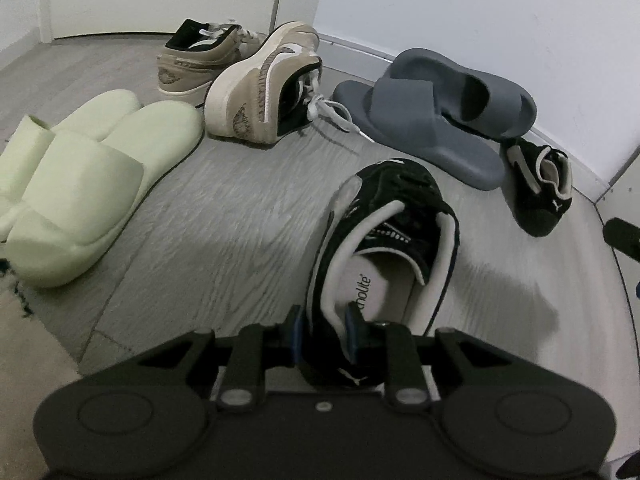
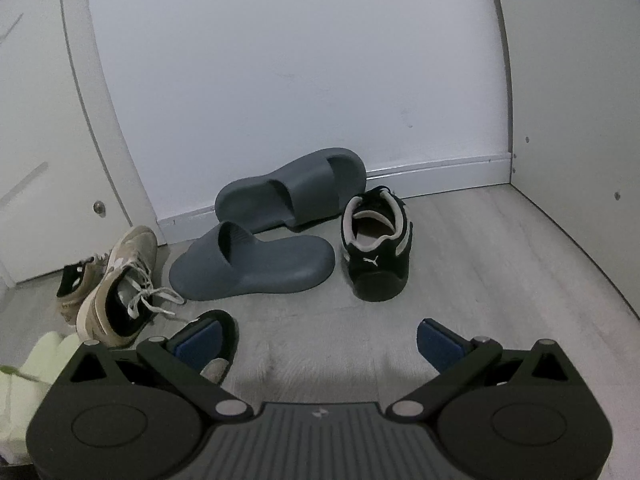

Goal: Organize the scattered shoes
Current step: 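Lift the black Puma sneaker with the left tool and carry it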

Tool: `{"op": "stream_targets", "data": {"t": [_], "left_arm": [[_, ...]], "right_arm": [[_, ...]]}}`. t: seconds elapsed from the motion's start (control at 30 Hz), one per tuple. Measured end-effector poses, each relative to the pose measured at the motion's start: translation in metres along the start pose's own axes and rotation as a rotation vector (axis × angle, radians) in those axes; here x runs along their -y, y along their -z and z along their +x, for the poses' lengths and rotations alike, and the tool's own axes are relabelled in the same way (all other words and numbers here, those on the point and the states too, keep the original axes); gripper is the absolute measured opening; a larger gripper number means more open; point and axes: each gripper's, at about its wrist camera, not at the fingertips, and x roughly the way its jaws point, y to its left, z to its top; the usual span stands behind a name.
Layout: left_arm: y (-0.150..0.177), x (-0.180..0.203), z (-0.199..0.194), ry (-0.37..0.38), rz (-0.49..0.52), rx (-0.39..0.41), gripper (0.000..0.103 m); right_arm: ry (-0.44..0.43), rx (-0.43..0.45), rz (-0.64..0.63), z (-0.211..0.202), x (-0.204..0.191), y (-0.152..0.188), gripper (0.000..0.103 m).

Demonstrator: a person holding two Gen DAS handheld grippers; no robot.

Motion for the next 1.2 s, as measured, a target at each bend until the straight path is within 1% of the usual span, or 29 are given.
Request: {"op": "stream_targets", "data": {"t": [0.07,0.17,0.3,0.37,0.5,0.6,0.67,0.7,0.73,0.87,1.0,1.03,1.1,1.2], "left_arm": [[0.002,-0.001,-0.002,-0.002,-0.001,-0.003,0.024],[0.004,-0.005,-0.005,0.007,-0.010,0.000,0.024],[0.005,-0.007,-0.013,0.034,-0.015,0.024,0.026],[0.006,-0.005,-0.026,0.058,-0.004,0.068,0.026],[0.005,0.001,-0.047,0.081,0.038,0.156,0.029],[-0.001,0.008,-0.057,0.124,0.051,0.205,0.033],[-0.004,0.013,-0.060,0.146,0.055,0.218,0.036],[-0.006,0.020,-0.061,0.159,0.067,0.224,0.036],[-0.008,0.026,-0.060,0.165,0.083,0.222,0.037],[-0.011,0.048,-0.051,0.193,0.119,0.202,0.039],[-0.015,0.076,-0.031,0.223,0.139,0.174,0.042],[-0.017,0.086,-0.023,0.229,0.147,0.169,0.042],[-0.022,0.100,-0.010,0.232,0.155,0.164,0.042],[-0.034,0.124,0.016,0.239,0.153,0.149,0.042]], "right_arm": [[0.017,-0.001,-0.029,-0.002,-0.005,0.002,0.103],[0.023,0.015,-0.038,-0.009,-0.008,0.003,0.103],[0.024,0.050,0.001,-0.016,-0.004,0.000,0.103],[0.033,0.065,0.026,-0.018,0.001,-0.002,0.103],[0.068,0.084,0.075,-0.022,0.013,-0.010,0.103],[0.108,0.125,0.071,-0.028,0.021,-0.018,0.103],[0.137,0.145,0.038,-0.031,0.023,-0.021,0.103],[0.159,0.157,-0.003,-0.032,0.023,-0.023,0.103],[0.162,0.161,-0.044,-0.031,0.023,-0.026,0.103],[0.089,0.126,-0.166,-0.018,0.026,-0.042,0.103],[0.044,0.096,-0.196,0.002,0.037,-0.055,0.103],[0.036,0.089,-0.217,0.005,0.037,-0.055,0.103],[0.014,0.064,-0.307,0.019,0.040,-0.054,0.103],[0.022,0.043,-0.339,0.036,0.053,-0.048,0.103]]}}
